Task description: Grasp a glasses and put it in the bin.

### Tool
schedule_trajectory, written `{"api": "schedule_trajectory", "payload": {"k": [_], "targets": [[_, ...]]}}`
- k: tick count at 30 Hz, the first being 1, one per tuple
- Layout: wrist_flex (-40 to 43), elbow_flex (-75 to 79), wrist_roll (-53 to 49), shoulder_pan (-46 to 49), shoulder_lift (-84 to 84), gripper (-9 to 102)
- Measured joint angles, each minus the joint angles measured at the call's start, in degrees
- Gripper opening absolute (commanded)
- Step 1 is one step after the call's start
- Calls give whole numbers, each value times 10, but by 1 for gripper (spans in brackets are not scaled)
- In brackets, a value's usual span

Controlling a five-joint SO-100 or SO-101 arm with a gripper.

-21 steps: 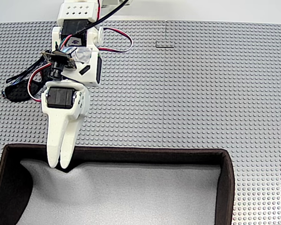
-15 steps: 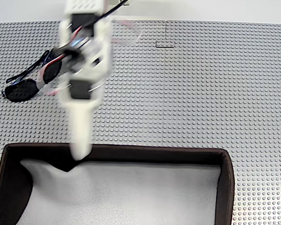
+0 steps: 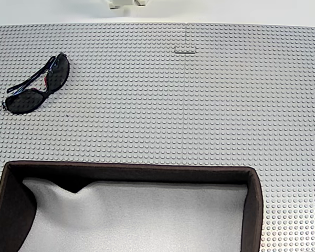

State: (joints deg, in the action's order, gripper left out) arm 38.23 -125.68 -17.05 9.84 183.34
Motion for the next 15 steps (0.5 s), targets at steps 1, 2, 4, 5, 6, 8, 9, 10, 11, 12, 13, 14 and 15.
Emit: {"api": "schedule_trajectory", "payload": {"k": [1, 2, 4, 5, 6, 8, 9, 10, 11, 12, 13, 14, 15], "targets": [[21, -8, 0, 30, 9, 7], [46, -11, -1, 43, 8, 7], [96, -28, -1, 103, -23, 8], [120, -33, -1, 137, -64, 9], [130, -34, -1, 143, -73, 11], [170, -33, -1, 185, -103, 14], [214, -34, 6, 221, -149, 15], [225, -35, 6, 226, -178, 15], [245, -35, 16, 228, -200, 15], [260, -34, 25, 234, -207, 16], [278, -33, 38, 240, -236, 16], [290, -33, 47, 248, -260, 17], [301, -34, 58, 251, -294, 18]]}}
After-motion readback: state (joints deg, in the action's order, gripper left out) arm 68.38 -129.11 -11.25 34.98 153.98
